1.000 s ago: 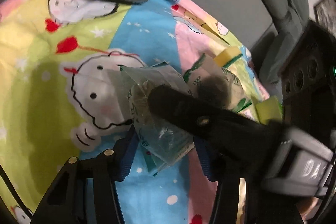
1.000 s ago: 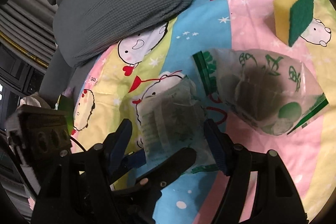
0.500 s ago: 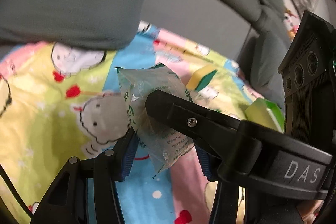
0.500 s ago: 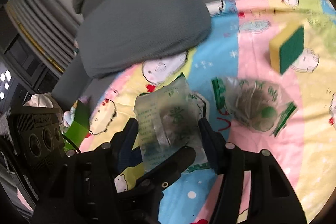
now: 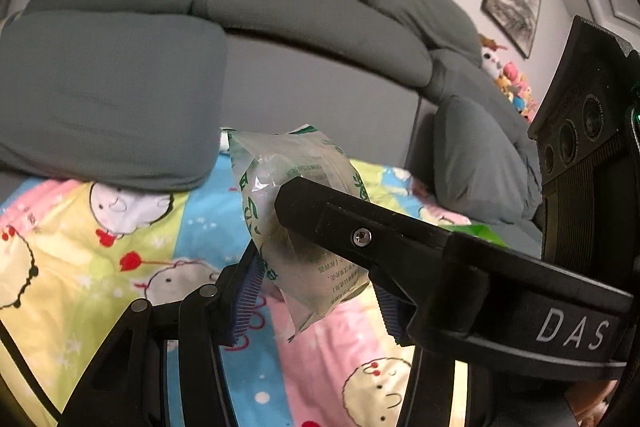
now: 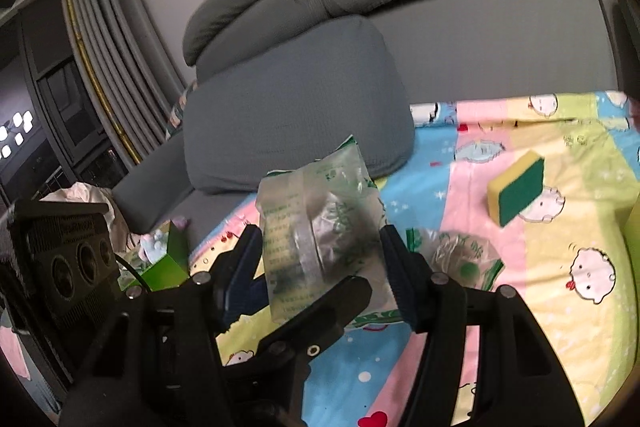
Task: Organize objects
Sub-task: 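Carry the plastic bag with the right gripper over the white box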
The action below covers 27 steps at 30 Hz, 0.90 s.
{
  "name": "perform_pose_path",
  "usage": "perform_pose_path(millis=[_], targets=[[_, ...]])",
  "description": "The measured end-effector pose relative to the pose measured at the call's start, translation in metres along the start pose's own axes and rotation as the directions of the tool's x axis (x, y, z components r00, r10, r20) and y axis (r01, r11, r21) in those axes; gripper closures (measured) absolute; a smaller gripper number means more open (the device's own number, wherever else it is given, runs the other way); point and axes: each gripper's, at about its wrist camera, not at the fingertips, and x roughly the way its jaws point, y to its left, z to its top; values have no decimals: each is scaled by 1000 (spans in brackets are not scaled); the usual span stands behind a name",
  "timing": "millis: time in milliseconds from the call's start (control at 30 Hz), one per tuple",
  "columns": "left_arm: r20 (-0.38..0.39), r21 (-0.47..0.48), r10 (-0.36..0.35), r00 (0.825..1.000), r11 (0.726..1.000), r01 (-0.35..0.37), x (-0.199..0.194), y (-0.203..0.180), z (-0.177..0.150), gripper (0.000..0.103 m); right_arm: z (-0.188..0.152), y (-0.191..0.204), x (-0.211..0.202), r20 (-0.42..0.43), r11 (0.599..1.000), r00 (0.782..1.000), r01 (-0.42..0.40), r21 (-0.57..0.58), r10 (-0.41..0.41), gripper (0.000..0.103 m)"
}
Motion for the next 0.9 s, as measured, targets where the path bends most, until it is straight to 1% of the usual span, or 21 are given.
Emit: perform_pose_path(millis=[100,333,433,500,567,633,733,900], targets=[[6,6,-14,1000,1000,14,-1,-6,2,50,2,-1,-8,15,1000,1000,14,0,-14,43],[41,66,-34,999,997,31,-4,-26,4,50,1,-7,-31,80,999,996,24,23,-25,43],[56,94,-31,998,995,26,-5,-40,3,50,0,-16,-40,79,998,996,26,54,-30,43],[66,101,-27,997,995,20,-5,-48,2,50,0,-21,-48,87,998,996,23,53,-27,43],[74,106,-45,996,994,37,-4,-56,1,50,0,-23,-56,100,998,994,31,45,-36,43],[73,106,-51,996,993,43,-2,-61,2,50,1,-26,-62,112,998,993,38,44,-43,42],[82,112,-41,996,993,32,0,-73,1,50,1,-34,-69,120,997,992,35,68,-43,42],[77,136,-47,996,990,36,3,-92,1,50,1,-43,-86,127,995,989,66,77,-75,42]])
